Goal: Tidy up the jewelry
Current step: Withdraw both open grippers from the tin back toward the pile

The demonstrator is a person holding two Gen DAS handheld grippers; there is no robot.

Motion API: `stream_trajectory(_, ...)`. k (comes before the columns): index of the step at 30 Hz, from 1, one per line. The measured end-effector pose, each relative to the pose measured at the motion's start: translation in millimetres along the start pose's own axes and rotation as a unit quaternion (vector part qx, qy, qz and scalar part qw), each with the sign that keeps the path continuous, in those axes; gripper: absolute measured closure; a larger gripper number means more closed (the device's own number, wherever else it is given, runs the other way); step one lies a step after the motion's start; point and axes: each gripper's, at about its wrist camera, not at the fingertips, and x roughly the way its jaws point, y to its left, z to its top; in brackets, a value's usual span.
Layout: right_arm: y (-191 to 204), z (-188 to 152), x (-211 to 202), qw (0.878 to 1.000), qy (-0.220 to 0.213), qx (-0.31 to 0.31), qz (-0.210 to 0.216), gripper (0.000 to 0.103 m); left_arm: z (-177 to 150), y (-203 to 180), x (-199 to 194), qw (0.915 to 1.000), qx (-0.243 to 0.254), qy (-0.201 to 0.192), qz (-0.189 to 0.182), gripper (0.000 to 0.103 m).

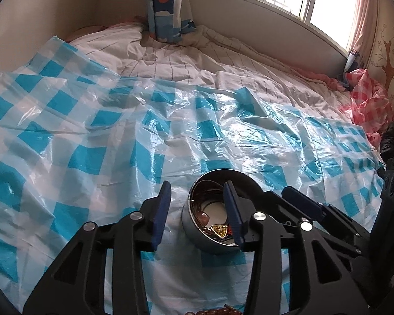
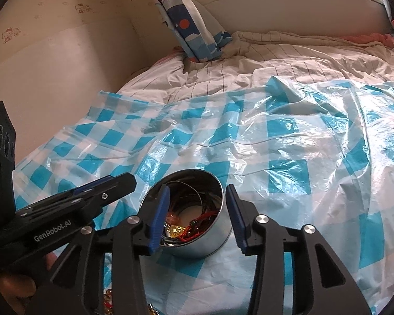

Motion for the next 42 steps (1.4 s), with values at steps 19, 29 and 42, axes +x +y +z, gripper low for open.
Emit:
stream_trajectory(19,12,-9,-1,0.999,0.014,-0.031,-0.027,0.033,-8,23,-10,0.9988,0.008,0.007,0.048,0.034)
stream_trajectory(29,15,-14,4,0.998,0.024,-0.039,-0.033,0.033,-11,31,-11,0.9979,0.007,0.014,0.063,0.028)
stream_trajectory(42,14,-19,1,0.998,0.027,-0.037,-0.038,0.029,-13,36,-14,0.9972,0.010,0.016,0.072,0.022)
